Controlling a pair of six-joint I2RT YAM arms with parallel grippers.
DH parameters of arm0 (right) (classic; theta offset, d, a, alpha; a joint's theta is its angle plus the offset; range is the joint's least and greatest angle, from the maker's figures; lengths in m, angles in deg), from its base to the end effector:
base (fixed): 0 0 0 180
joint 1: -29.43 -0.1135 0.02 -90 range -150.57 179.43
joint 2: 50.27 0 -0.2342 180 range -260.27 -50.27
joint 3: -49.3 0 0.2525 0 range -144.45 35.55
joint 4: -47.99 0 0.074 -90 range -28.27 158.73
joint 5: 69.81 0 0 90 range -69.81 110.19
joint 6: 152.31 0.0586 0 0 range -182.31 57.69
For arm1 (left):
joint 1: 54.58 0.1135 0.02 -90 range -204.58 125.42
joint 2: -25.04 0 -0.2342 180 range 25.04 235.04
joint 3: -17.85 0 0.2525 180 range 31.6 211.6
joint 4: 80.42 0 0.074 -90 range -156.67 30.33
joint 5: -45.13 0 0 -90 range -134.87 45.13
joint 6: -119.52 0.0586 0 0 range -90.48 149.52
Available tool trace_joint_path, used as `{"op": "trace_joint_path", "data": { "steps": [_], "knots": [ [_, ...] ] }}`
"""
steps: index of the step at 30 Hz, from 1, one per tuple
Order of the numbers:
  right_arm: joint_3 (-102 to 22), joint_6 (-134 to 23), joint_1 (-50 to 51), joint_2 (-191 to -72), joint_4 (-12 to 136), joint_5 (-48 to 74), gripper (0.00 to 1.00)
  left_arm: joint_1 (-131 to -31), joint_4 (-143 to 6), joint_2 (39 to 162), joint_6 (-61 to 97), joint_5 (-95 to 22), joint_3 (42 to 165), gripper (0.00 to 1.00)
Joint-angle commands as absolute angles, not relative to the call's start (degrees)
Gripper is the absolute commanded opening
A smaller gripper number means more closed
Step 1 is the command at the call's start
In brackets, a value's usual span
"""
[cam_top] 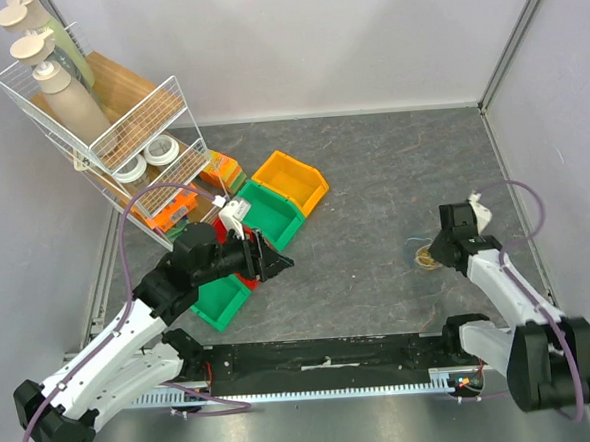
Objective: Untangle the cables
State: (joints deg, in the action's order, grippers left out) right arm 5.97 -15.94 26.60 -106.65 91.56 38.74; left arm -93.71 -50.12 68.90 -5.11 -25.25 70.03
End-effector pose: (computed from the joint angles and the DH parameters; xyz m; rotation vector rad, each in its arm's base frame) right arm 0.2083 -0.0084 0.1433 1.0335 2.2602 -0.0588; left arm 0.1588 -0.1546 0.2640 0.3288 2.0983 -1.1461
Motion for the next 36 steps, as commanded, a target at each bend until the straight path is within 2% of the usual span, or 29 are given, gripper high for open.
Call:
{"op": "trace_joint_path", "data": {
  "steps": [1,4,10,12,16,19,23,25,31,36],
  "knots": [
    [5.2,-22.4,21.8,-113.9,81.9,18.9,0.12,-93.9,-48.7,68.2,-2.5,-25.4,69.4,0.64],
    [3.7,-21.4,8.8,-113.5,82.1,22.6,0.10,-94.0,-49.4,69.6,-2.6,-25.1,69.7,0.64],
    [7.7,-16.4,-9.0,-110.4,71.4,9.9,0.01,-94.0,-54.2,74.8,-3.6,-22.4,69.3,0.64],
    [8.9,-15.6,-11.9,-109.8,69.7,8.7,0.00,-94.2,-56.4,77.7,-3.7,-20.4,68.6,0.58],
    [11.3,-13.7,-12.9,-109.1,65.8,6.6,0.00,-99.2,-61.0,85.7,-5.4,-19.2,67.6,0.55],
    [11.3,-13.8,-13.0,-110.2,65.3,5.1,0.00,-107.1,-60.1,93.0,-4.3,-25.9,70.2,0.55],
    [11.8,-13.8,-13.0,-109.7,65.6,5.1,0.00,-113.7,-55.3,101.0,-3.8,-34.7,75.0,0.48],
    [12.3,-13.6,-13.0,-108.9,65.8,5.3,0.01,-115.1,-55.0,103.4,-4.1,-36.5,75.7,0.44],
    [13.5,-13.1,-13.0,-107.4,66.2,5.5,0.02,-116.5,-54.8,109.5,-5.1,-41.3,77.4,0.45],
    [13.1,-12.9,-13.0,-106.3,67.4,6.0,0.03,-116.8,-53.8,114.5,-4.9,-42.4,80.4,0.30]
  ]
}}
